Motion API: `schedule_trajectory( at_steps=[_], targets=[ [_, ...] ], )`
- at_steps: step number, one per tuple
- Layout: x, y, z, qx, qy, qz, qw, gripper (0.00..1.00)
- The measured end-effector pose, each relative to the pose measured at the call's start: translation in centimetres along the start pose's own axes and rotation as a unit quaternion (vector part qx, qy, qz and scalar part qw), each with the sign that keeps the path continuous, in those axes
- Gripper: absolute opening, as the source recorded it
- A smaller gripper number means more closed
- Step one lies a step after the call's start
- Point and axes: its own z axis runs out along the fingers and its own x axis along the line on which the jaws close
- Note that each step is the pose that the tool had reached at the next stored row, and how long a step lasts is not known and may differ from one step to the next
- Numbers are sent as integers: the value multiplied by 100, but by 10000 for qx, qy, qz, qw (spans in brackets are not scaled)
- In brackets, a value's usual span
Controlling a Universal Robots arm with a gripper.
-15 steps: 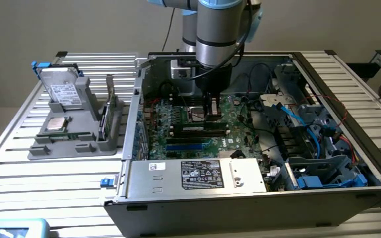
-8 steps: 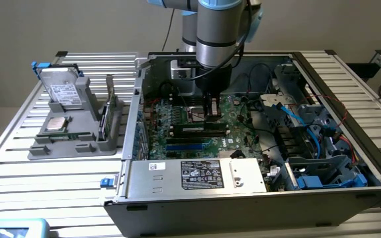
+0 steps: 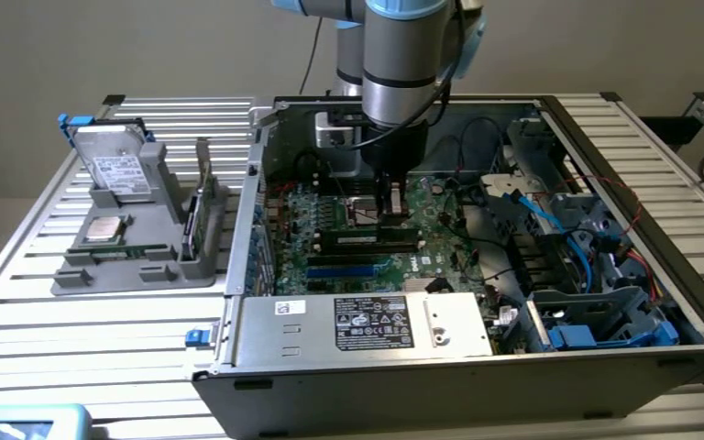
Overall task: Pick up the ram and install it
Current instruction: 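Insert the ram into the slot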
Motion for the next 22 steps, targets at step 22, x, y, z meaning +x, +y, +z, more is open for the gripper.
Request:
schedule_trajectory(
  at_steps=[22],
  targets=[
    [-6, 16, 44, 29, -1, 4, 10000, 20]
  ],
)
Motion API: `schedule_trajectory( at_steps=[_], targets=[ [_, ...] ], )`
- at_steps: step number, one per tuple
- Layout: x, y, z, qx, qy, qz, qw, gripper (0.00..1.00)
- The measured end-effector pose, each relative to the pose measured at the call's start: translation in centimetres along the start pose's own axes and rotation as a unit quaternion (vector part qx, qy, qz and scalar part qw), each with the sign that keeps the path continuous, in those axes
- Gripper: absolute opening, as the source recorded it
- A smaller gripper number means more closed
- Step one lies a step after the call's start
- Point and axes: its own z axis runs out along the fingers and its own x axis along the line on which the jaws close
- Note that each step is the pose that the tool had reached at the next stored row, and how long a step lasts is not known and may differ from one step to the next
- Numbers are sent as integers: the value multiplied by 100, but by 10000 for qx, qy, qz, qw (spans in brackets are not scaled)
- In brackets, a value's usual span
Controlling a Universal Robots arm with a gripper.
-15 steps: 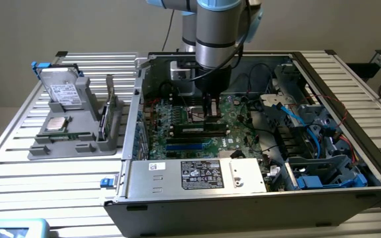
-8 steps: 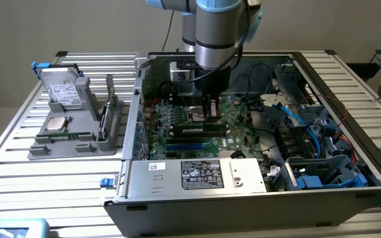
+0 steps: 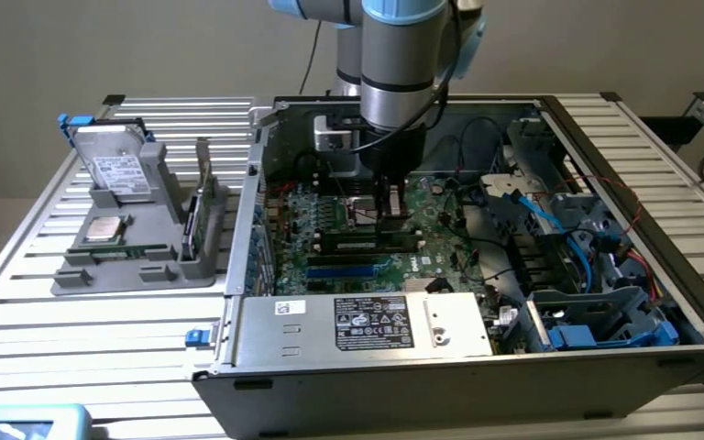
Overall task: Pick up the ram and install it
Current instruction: 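Insert the ram into the slot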
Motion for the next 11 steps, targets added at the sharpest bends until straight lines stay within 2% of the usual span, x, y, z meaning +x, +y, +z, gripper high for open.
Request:
schedule_trajectory(
  at_steps=[1, 2, 6, 11],
  targets=[
    [0, 0, 0, 0, 0, 0, 10000, 20],
    [0, 0, -2, 0, -1, 0, 10000, 27],
    [5, -17, -44, 0, 0, 0, 10000, 27],
    [13, -82, -125, 0, 0, 0, 10000, 27]
  ],
)
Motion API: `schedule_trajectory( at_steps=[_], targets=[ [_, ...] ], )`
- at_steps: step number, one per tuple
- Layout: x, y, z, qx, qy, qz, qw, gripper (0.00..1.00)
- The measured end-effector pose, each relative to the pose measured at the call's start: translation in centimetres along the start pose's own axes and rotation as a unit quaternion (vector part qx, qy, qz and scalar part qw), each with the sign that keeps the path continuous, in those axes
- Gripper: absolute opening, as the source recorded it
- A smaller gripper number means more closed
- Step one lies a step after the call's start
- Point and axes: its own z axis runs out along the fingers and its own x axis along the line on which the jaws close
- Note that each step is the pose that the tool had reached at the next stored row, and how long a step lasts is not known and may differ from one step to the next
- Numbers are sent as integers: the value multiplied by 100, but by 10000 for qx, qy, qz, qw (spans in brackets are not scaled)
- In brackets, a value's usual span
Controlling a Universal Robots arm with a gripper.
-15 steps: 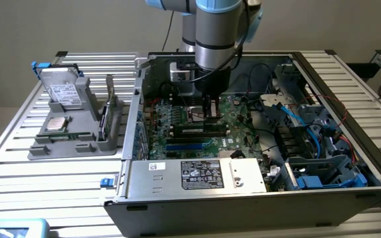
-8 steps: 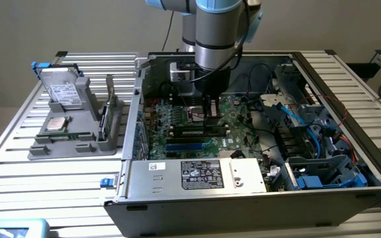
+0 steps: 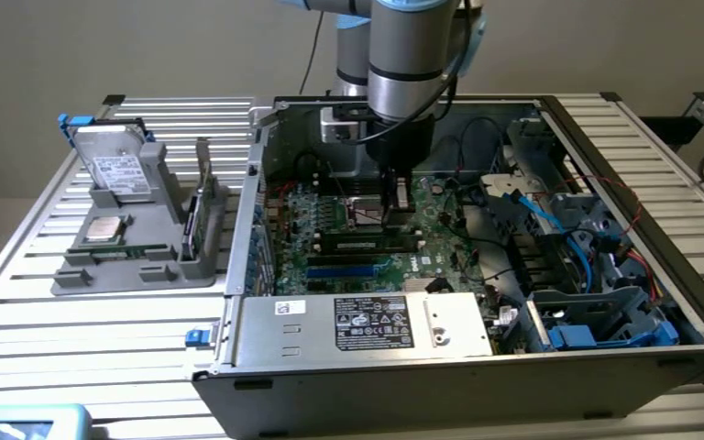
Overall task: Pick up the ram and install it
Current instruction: 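Insert the ram into the slot, then press down the ram until it locks into place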
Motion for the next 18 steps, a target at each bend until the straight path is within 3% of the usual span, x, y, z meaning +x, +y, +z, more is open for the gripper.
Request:
schedule_trajectory(
  at_steps=[5, 16, 18],
  targets=[
    [6, -44, -44, -9, -2, -1, 10000, 27],
    [8, -44, -45, -16, -1, -2, 10000, 27],
    [8, -44, -45, -16, -1, -2, 10000, 18]
  ],
)
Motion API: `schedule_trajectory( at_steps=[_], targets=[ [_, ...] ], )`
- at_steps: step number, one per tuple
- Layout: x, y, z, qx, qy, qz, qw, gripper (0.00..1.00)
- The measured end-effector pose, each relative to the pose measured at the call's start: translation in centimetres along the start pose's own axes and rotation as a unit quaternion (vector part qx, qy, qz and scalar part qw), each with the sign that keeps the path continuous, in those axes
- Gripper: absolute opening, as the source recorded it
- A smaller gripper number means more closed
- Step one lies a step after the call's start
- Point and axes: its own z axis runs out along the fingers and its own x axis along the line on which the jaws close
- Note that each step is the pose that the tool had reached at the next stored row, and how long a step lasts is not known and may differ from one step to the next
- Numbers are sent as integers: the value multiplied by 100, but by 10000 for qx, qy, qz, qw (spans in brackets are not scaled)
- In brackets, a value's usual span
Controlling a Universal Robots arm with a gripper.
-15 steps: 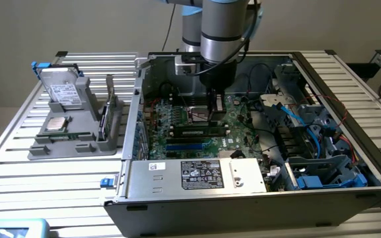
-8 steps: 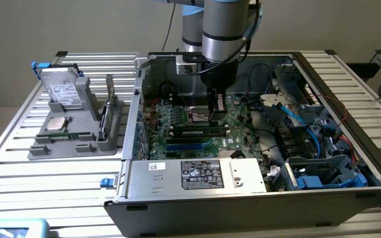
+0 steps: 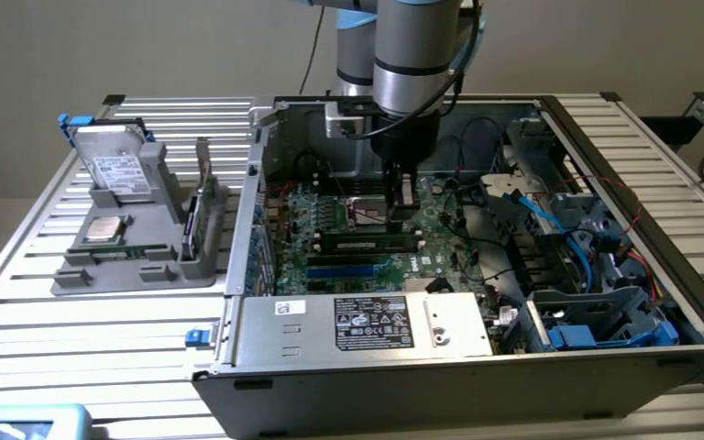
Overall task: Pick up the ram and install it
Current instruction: 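Press down the ram until it locks into place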
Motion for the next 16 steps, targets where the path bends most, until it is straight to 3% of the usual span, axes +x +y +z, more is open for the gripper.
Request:
schedule_trajectory(
  at_steps=[4, 10, 16],
  targets=[
    [0, 0, 0, 0, 0, 0, 10000, 11],
    [-2, -61, 7, -2, 3, 23, 10000, 11],
    [1, -62, 36, -7, 4, 70, 10000, 11]
  ],
)
